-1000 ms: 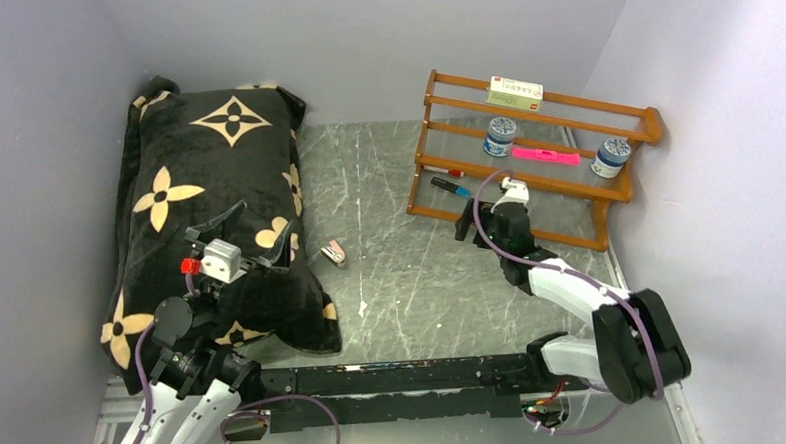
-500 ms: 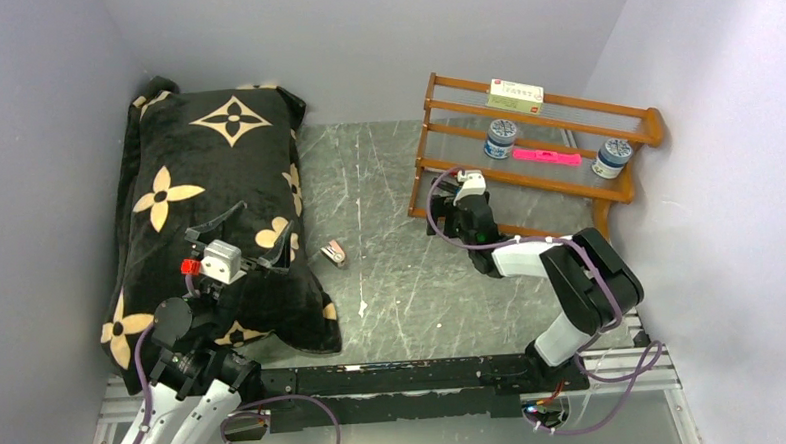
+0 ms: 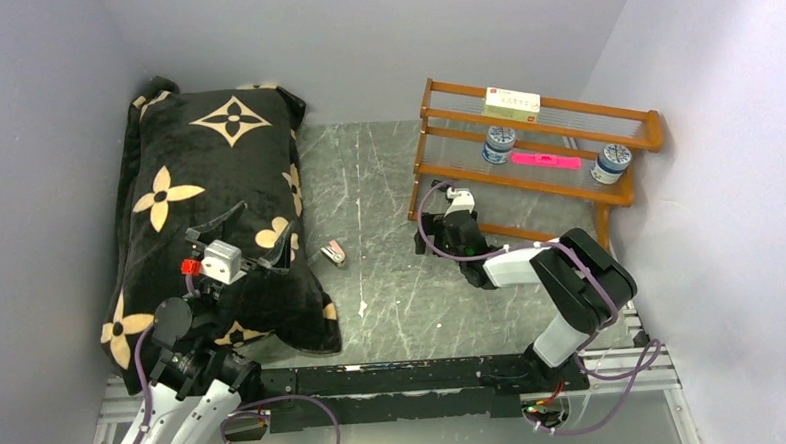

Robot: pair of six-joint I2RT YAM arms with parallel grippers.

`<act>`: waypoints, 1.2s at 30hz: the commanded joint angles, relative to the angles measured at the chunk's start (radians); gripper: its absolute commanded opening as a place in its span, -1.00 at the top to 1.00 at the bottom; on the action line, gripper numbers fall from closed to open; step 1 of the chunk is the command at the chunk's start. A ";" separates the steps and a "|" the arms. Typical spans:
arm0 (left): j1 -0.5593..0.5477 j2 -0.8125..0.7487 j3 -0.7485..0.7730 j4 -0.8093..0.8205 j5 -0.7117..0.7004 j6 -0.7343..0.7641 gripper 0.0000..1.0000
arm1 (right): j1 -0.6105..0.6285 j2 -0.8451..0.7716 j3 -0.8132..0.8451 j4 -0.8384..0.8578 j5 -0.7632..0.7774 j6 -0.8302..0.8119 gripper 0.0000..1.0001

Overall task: Remove the pillowcase from the pillow
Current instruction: Move the distractor to the center of the board.

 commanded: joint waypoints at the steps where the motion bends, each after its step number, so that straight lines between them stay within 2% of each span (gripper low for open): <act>1: -0.003 -0.002 0.005 0.020 0.010 0.020 -0.94 | 0.005 0.042 0.028 -0.140 -0.019 0.088 -0.97; 12: -0.006 -0.008 0.006 0.017 0.013 0.022 -0.93 | 0.001 0.023 0.045 -0.142 0.010 0.099 -0.99; 17: -0.006 -0.005 0.006 0.016 0.011 0.022 -0.93 | -0.019 -0.104 0.005 -0.191 0.067 0.151 -1.00; 23: -0.009 -0.006 0.005 0.019 0.011 0.021 -0.94 | -0.239 -0.241 -0.039 -0.319 0.011 0.177 -1.00; 28: -0.011 -0.009 0.003 0.020 0.009 0.024 -0.94 | -0.350 -0.313 -0.017 -0.522 0.019 0.159 -1.00; 33: -0.014 -0.015 0.002 0.022 0.008 0.025 -0.94 | -0.504 -0.310 -0.002 -0.647 -0.004 0.170 -1.00; 36: -0.019 -0.017 0.002 0.022 0.010 0.025 -0.94 | -0.588 -0.232 0.050 -0.660 -0.016 0.129 -1.00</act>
